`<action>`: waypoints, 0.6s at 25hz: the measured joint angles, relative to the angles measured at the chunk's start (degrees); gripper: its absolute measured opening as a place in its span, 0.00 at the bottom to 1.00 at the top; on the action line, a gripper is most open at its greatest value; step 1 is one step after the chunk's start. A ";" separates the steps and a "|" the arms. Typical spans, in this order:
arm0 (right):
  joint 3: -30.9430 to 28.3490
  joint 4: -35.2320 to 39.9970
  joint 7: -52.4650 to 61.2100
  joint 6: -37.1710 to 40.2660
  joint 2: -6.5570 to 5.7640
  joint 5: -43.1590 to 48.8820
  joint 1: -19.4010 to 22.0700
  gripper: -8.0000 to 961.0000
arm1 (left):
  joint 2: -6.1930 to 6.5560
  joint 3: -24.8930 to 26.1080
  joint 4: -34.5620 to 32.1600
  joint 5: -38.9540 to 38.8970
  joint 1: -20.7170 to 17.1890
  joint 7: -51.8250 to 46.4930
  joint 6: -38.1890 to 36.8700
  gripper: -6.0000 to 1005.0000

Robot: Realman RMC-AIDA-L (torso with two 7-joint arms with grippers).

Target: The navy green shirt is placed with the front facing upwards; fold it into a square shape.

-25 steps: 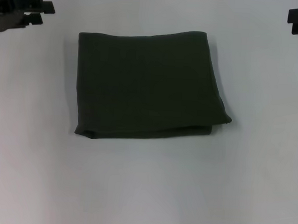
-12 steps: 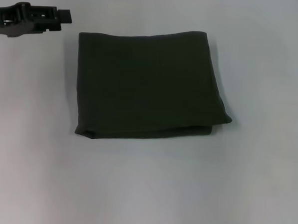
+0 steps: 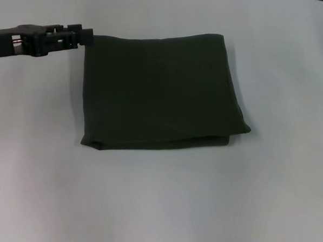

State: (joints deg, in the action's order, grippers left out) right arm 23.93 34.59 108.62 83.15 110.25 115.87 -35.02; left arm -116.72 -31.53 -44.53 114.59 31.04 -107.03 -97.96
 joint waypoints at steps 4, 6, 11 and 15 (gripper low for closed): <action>4.57 2.69 -9.70 1.38 2.36 0.72 0.90 0.63 | -1.13 0.41 0.11 -4.09 -3.95 7.31 -1.24 0.55; 7.73 6.49 -17.76 4.80 4.67 0.74 2.72 0.71 | -1.63 0.63 0.56 -5.79 -6.40 12.90 -3.51 0.57; 11.12 11.55 -29.96 10.33 9.85 -0.52 7.81 0.89 | -4.17 0.37 1.17 -6.64 -12.18 27.89 -10.68 0.58; 14.34 4.46 -38.01 17.68 9.73 -3.02 9.85 0.95 | -6.70 -0.43 3.17 -6.28 -15.89 36.48 -13.45 0.58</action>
State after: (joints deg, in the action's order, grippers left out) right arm 38.27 39.06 70.61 100.84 119.98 112.85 -25.17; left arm -123.42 -31.96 -41.36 108.31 15.15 -70.55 -111.41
